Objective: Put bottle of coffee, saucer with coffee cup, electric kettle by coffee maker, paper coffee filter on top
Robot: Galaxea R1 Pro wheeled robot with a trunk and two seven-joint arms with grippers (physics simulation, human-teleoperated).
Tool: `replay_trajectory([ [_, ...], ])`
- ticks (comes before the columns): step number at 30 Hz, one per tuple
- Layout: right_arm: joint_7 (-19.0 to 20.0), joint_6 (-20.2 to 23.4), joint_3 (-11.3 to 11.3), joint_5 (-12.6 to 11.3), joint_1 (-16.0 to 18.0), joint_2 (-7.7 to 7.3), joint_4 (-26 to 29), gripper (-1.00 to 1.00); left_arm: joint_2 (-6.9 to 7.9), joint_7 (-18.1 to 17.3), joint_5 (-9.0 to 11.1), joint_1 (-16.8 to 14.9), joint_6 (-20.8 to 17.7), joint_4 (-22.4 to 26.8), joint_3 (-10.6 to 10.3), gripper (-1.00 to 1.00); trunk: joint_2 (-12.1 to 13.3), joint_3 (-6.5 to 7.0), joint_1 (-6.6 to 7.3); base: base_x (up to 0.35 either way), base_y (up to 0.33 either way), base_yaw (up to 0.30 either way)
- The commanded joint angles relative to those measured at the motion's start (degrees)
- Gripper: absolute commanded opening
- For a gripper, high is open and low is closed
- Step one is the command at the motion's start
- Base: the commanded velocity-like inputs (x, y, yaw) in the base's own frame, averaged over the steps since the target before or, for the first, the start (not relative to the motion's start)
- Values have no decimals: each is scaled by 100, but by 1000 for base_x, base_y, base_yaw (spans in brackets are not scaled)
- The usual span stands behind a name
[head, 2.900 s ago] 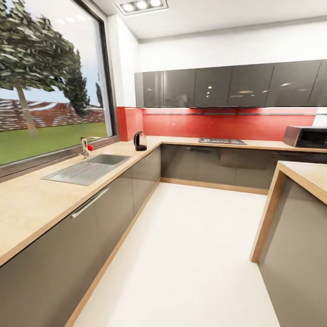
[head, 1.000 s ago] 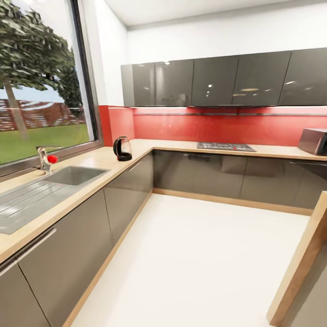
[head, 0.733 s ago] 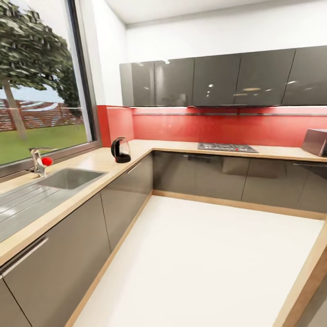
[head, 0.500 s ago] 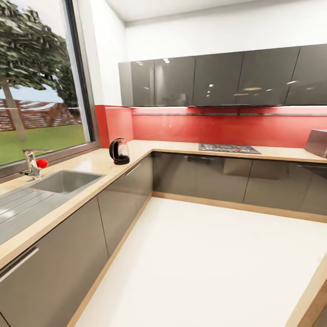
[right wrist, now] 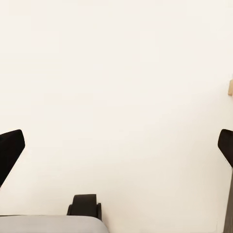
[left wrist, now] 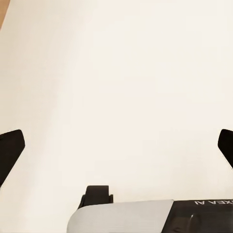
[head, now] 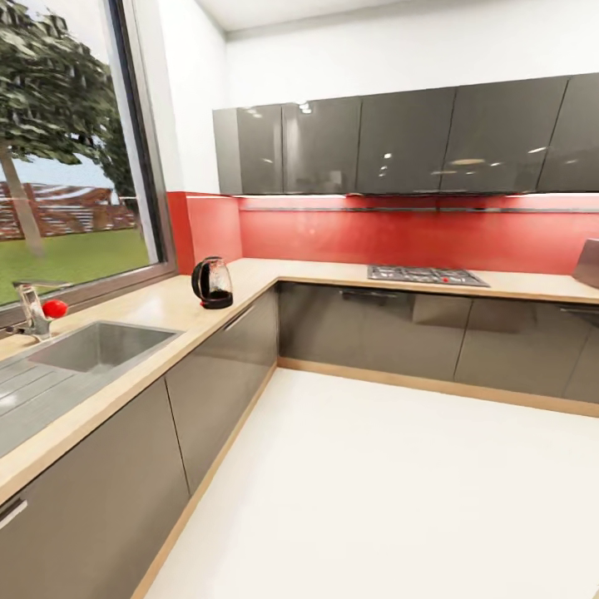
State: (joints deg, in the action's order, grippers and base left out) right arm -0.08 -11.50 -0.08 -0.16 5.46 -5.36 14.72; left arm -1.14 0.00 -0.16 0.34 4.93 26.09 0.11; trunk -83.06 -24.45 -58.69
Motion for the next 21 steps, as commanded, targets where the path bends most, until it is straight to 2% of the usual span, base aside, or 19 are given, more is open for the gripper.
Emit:
replay_trajectory([
  [1,-1,-19,0,-2,2,0,-4,100,-1,2,-2,2,8,6,1,100,-2,-5,-3,308,0,0],
  [14,-1,-19,0,-2,1,0,-4,100,-1,3,-2,2,10,8,2,100,-2,-5,-3,308,-1,0],
  [21,-1,-19,0,-2,5,0,-4,100,-1,0,-2,2,9,7,1,100,-2,-5,-3,307,-67,0],
])
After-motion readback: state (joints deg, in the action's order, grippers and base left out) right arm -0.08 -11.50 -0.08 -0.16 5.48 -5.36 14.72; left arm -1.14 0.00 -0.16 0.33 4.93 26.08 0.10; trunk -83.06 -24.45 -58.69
